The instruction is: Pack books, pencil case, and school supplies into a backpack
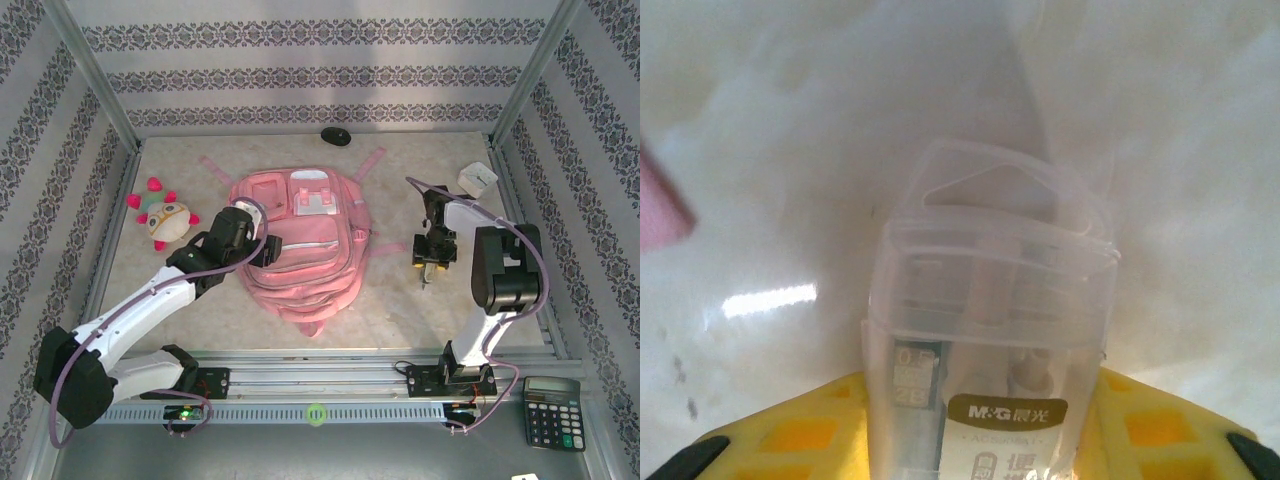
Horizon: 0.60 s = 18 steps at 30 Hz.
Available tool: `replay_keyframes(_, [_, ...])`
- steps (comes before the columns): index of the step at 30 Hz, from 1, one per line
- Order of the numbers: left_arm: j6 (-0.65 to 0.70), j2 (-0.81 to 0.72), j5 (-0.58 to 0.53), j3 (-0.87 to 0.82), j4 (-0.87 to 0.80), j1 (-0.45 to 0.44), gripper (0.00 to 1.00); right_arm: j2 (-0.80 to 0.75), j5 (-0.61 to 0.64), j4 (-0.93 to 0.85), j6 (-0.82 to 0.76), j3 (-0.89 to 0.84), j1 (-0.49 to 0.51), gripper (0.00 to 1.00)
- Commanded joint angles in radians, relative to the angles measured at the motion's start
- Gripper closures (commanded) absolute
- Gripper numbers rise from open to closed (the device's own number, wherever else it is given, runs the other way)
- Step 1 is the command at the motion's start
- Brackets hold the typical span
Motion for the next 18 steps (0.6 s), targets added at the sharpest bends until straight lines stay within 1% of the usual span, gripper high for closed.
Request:
replay_keyframes(1, [0.195, -0.062, 0.181, -0.036, 0.127, 0.013, 0.31, -0.160, -0.123, -0.026, 0.006, -0.030, 0.009, 0.69])
replay_keyframes(2, [0.249, -0.069, 0.281, -0.053, 0.159, 0.009, 0.33, -0.228, -0.164, 0.010, 0.016, -0.054, 0.011, 0.69])
replay_keyframes(3, [0.289, -0.071, 0.345, -0.066, 0.183, 0.004, 0.35, -0.292, -0.205, 0.047, 0.031, -0.085, 0.011, 0.69])
replay_keyframes(4, [0.337, -0.072, 0.393, -0.078, 0.204, -0.009, 0.36, -0.371, -0.237, 0.103, 0.054, -0.126, 0.012, 0.70])
replay_keyframes(6, [0.444, -0.062, 0.427, -0.094, 0.209, -0.038, 0.36, -0.507, -0.293, 0.201, 0.103, -0.199, 0.014, 0.72])
replay_keyframes(8, [0.569, -0.041, 0.395, -0.104, 0.180, -0.076, 0.34, -0.629, -0.345, 0.309, 0.153, -0.273, 0.018, 0.73])
replay_keyframes(11, [0.705, 0.012, 0.313, -0.108, 0.149, -0.111, 0.32, -0.751, -0.377, 0.429, 0.214, -0.357, 0.024, 0.72])
replay_keyframes(12, [0.727, 0.030, 0.283, -0.107, 0.144, -0.116, 0.31, -0.778, -0.390, 0.470, 0.225, -0.380, 0.026, 0.72])
replay_keyframes(14, [0.745, 0.063, 0.209, -0.107, 0.165, -0.123, 0.25, -0.822, -0.418, 0.536, 0.234, -0.427, 0.028, 0.72])
replay_keyframes(15, [0.742, 0.071, 0.184, -0.111, 0.186, -0.124, 0.25, -0.836, -0.419, 0.554, 0.239, -0.441, 0.029, 0.72])
replay_keyframes(18, [0.731, 0.075, 0.154, -0.130, 0.267, -0.124, 0.24, -0.865, -0.423, 0.587, 0.250, -0.475, 0.031, 0.73])
